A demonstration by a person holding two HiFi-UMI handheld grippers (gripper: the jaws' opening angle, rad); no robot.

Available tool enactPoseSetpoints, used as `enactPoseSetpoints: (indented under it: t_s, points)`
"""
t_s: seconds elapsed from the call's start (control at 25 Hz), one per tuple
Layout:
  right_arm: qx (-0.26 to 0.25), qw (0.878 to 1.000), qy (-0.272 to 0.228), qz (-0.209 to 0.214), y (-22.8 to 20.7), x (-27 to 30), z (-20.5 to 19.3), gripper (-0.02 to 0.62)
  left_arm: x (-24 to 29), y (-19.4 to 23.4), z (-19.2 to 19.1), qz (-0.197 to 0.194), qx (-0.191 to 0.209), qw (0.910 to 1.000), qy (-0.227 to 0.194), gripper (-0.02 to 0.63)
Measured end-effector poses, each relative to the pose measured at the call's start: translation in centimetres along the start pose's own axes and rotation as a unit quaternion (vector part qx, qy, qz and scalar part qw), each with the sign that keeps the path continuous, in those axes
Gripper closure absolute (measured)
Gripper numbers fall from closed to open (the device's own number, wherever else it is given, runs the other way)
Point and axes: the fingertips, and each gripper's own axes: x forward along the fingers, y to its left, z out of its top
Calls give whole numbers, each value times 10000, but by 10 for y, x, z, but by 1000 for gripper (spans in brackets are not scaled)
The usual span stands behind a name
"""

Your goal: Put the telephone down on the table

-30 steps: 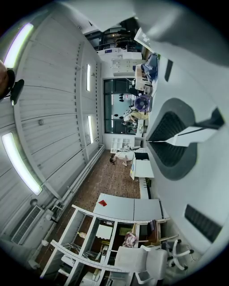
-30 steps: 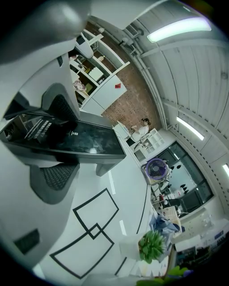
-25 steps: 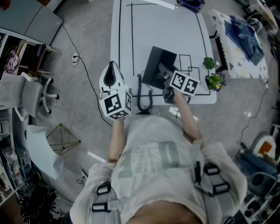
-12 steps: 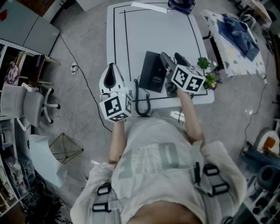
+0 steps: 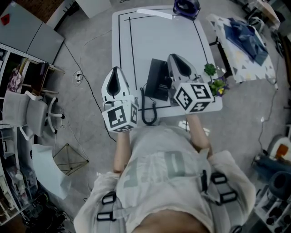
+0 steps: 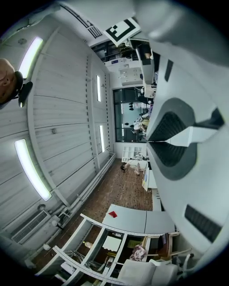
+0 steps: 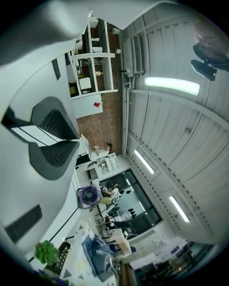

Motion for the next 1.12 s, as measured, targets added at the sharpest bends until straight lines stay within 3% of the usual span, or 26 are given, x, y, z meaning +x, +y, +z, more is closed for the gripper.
enactPoseSetpoints:
  t_s: [0.24, 0.48, 1.12]
  points:
    - [-215, 9997, -39, 82, 15, -12, 0, 588, -3, 3, 18, -84, -370, 9992, -122, 597]
    - [-330, 9994, 132, 40, 13, -21, -15, 588, -6, 3, 25, -72, -159, 9996, -214, 597]
    - [-196, 9993, 320, -86, 2, -26, -27, 588, 0, -12, 15, -331, -123, 9993, -118, 597]
